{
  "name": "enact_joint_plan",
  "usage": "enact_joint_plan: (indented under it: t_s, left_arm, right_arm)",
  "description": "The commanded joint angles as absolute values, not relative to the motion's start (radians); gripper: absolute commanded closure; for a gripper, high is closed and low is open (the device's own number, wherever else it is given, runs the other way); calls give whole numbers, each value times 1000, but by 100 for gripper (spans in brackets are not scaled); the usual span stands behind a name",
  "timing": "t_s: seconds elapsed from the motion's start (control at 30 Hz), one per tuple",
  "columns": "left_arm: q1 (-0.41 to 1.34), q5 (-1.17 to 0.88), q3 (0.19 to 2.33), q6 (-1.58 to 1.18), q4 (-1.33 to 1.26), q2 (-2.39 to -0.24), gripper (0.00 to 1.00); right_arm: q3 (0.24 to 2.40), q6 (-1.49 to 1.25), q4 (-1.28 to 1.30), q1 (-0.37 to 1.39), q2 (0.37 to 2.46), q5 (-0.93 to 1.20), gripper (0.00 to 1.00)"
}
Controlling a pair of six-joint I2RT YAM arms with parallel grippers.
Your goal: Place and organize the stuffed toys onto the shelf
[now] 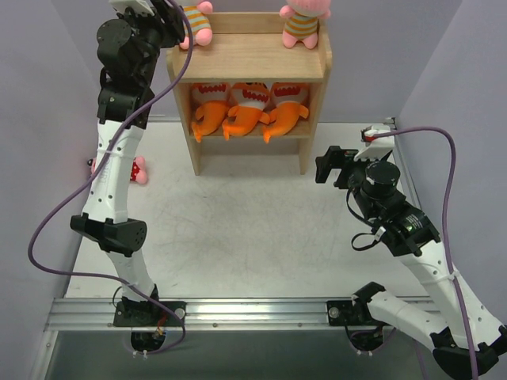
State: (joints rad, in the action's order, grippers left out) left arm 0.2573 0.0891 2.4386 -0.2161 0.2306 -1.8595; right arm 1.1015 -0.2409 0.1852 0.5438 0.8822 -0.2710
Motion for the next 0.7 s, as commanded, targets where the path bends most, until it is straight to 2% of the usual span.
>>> enact_joint_plan:
  t_s: [0.0,0.27,0.53,0.67]
  left_arm:
    - [256,63,2528,-198,368,-1897,41]
    - [239,77,2666,-212,361,-1999,41]
    - [135,0,2599,-402,241,-2014,40]
    - [89,-104,2568,-475,146,-2022,39]
  right_arm:
    - [1094,-255,161,540,862,-261,4]
    - [1092,-259,161,538,871,-262,4]
    - [1086,-267,164,540,876,-262,4]
    - [1088,-265,160,540,891,-267,4]
